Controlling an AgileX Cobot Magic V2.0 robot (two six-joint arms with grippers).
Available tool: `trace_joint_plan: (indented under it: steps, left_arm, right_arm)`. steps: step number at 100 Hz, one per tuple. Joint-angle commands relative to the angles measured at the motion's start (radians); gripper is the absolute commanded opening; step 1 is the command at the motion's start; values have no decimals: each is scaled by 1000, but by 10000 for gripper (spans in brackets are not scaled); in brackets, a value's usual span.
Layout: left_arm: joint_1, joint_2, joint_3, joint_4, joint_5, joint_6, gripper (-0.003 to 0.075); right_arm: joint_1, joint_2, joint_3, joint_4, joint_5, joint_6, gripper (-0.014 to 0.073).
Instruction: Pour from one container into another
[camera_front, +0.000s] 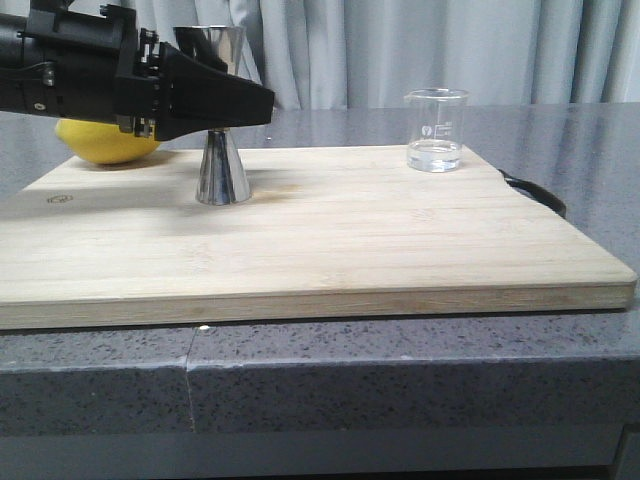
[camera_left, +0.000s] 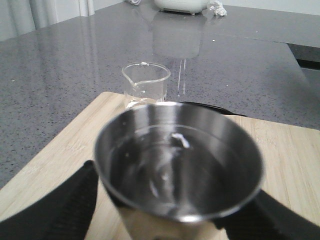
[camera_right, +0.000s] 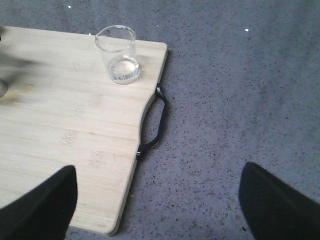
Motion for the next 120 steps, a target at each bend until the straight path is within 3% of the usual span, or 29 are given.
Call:
trace_joint_plan:
  steps: [1, 23, 52, 75, 84, 98, 120]
  left_arm:
    - [2, -53, -27, -67, 72, -16, 553]
    - [2, -146, -27, 41, -63, -166, 571]
    - [2, -351, -28, 511, -232, -602, 570]
    - [2, -574, -28, 1002, -325, -1172, 570]
    - [2, -672, -28, 1227, -327, -1475, 570]
    - [2, -800, -28, 1519, -296, -1823, 568]
    - [2, -953, -24, 1720, -199, -2065, 568]
  right_arm:
    - [-1, -6, -27, -4, -62, -2, 594]
    - [-1, -6, -27, -4, -62, -2, 594]
    - [-1, -6, -27, -9, -40, -2, 594]
    - [-1, -6, -29, -45, 78, -2, 594]
    - [-1, -6, -29, -49, 107, -2, 594]
    - [-4, -6, -29, -51, 109, 46, 594]
    - [-4, -9, -30, -108, 119, 146, 594]
